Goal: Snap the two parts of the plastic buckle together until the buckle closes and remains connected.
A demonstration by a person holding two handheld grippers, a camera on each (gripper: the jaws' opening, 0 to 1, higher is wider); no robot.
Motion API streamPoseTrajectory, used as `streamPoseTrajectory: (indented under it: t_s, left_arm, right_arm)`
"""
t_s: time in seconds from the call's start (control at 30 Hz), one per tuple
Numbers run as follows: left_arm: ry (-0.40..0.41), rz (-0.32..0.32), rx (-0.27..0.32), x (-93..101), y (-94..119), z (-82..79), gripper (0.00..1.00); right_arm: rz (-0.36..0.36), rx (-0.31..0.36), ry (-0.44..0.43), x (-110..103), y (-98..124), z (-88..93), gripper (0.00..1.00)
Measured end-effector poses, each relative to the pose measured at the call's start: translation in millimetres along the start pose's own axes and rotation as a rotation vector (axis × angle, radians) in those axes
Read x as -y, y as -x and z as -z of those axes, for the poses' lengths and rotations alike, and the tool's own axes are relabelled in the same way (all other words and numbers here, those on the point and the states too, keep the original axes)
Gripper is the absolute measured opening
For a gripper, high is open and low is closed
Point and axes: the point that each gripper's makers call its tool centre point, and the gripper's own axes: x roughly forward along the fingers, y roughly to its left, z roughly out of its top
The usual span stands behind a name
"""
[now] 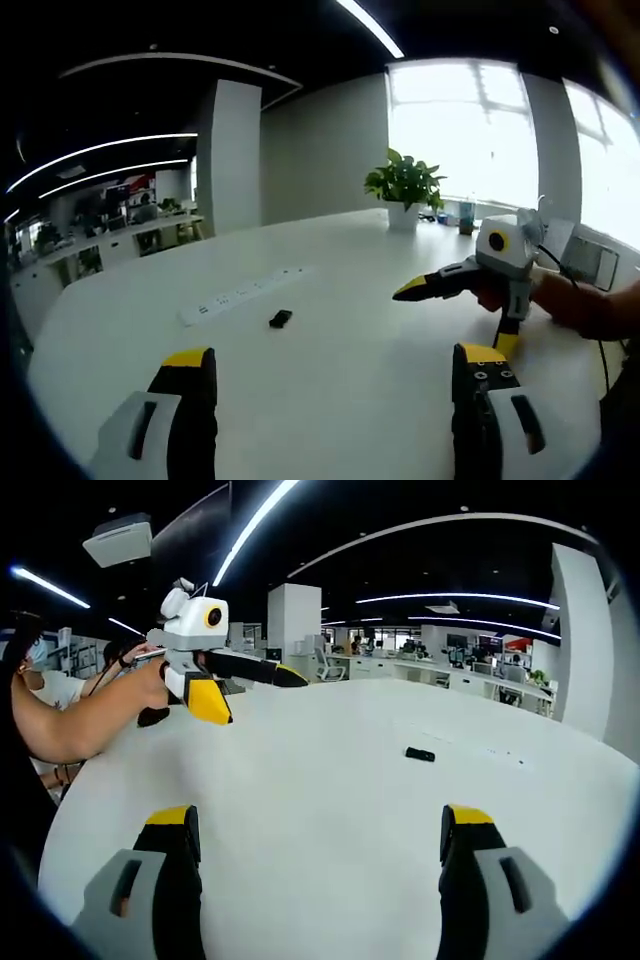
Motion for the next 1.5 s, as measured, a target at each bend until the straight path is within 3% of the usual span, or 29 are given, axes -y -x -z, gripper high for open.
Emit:
streamPoseTrajectory:
  t_s: [0.8, 1.3, 1.5]
  left_arm:
    - [0.014, 0.016, -0.001, 22.4, 20.7, 9.1, 0.99]
    - [0.042, -0.011, 0.042, 26.9, 39.2, 10.8, 0.99]
    - [0.059, -0.024, 0.057, 18.7, 39.6, 12.4, 0.99]
  right_arm:
    - [0.019, -0.002, 0.001, 6.6, -0.8, 0.8, 1.0]
    - [0.028, 0.009, 0.003, 5.9, -0.2, -0.8, 1.0]
    - [0.026, 0.015, -0.003, 6.4, -0.5, -2.5, 1.0]
